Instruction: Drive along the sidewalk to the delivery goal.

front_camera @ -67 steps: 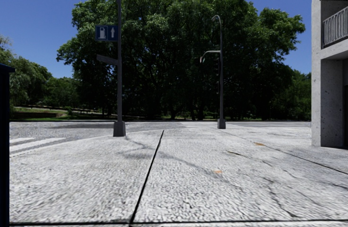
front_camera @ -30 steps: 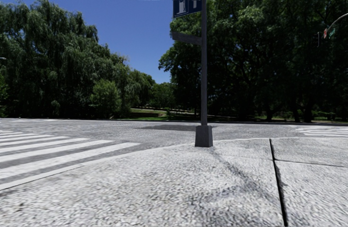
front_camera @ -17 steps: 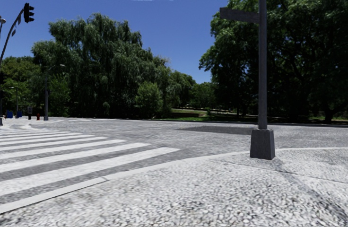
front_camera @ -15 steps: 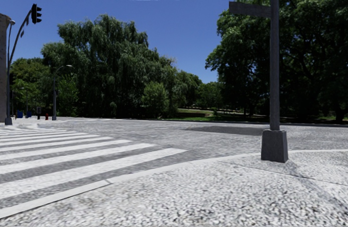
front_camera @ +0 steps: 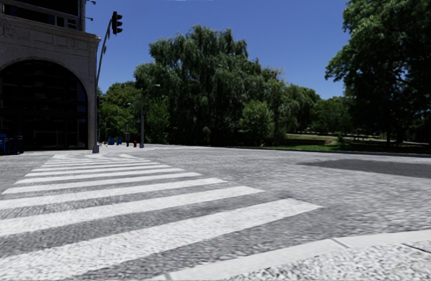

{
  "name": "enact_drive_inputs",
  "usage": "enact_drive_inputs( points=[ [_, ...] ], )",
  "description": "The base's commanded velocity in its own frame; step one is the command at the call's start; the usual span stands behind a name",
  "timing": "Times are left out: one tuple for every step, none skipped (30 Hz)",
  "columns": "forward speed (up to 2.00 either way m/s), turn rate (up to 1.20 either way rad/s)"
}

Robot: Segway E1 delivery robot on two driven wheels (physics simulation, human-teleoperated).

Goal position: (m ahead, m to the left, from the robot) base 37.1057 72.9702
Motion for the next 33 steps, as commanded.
enact_drive_inputs(
  points=[
    [2.0, 0.71],
    [2.0, 0.71],
    [2.0, 0.71],
    [2.0, 0.71],
    [2.0, 0.71],
    [2.0, 0.71],
    [2.0, 0.71],
    [1.99, 0.71],
    [1.97, 0.71],
    [1.95, 0.71],
    [1.93, 0.71],
    [1.91, 0.71],
    [1.91, 0.71],
    [1.9, 0.71],
    [1.88, 0.71],
    [1.86, 0.71],
    [1.85, 0.71],
    [1.85, 0.71],
    [1.85, 0.71],
    [1.85, 0.71],
    [1.85, 0.71],
    [1.85, 0.71],
    [1.85, 0.71],
    [1.85, 0.71],
    [1.85, 0.69],
    [1.85, 0.68],
    [1.85, 0.67],
    [1.85, 0.67],
    [1.85, 0.67],
    [1.85, 0.65],
    [1.85, 0.6],
    [1.85, 0.5],
    [1.85, 0.44]
  ],
)
